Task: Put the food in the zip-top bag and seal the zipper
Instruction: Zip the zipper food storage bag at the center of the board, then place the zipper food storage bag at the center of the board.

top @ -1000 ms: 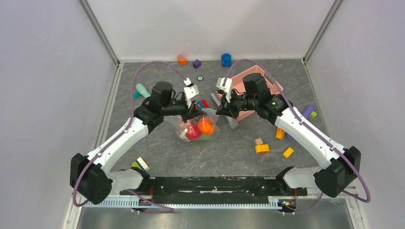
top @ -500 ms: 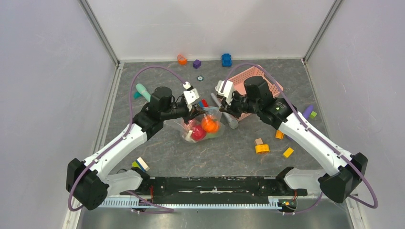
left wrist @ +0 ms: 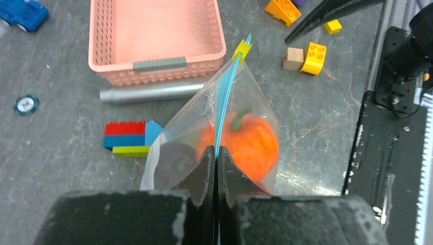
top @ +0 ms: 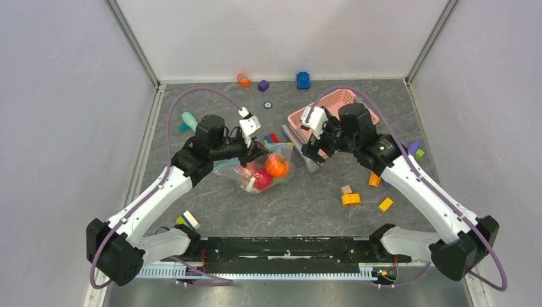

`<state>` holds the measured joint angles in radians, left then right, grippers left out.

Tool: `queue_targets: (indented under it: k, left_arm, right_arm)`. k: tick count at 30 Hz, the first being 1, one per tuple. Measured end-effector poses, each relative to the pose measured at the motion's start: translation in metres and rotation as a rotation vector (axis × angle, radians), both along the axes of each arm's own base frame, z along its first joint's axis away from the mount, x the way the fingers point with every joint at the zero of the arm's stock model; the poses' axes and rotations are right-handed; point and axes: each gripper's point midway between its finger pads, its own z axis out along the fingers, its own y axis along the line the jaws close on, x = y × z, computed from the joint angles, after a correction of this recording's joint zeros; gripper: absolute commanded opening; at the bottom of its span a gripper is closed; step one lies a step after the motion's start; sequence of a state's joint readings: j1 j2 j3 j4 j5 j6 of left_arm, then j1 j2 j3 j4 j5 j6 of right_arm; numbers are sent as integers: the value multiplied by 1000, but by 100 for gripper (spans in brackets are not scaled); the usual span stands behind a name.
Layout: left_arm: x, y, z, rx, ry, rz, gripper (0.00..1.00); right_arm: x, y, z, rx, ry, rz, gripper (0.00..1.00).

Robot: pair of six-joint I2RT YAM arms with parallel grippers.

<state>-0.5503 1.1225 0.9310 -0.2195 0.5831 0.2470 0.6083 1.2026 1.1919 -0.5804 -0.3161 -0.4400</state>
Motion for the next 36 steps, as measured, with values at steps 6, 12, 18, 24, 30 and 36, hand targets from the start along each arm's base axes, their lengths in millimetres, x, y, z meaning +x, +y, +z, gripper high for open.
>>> queue_targets:
  k: [6, 12, 18, 24, 30, 36]
  left_arm:
    - [-14, 4, 10, -85, 106, 60, 2]
    - [-32, 1, 32, -199, 217, 105, 2]
    - [-59, -18, 50, -279, 390, 72, 2]
    - [-86, -38, 67, -301, 566, 25, 2]
    - [-97, -37, 51, -281, 686, 104, 2]
    - [-53, -18, -24, -142, 742, 471, 2]
  right_arm:
    - [0, -23, 44, 145, -166, -138, 98]
    - [-6, -64, 93, 369, -340, -374, 98]
    - [2, -97, 84, 423, -350, -596, 98]
    - [4, -118, 48, 382, -310, -731, 98]
    - [0, -137, 51, 412, -328, -827, 98]
    - [4, -142, 44, 390, -321, -872, 98]
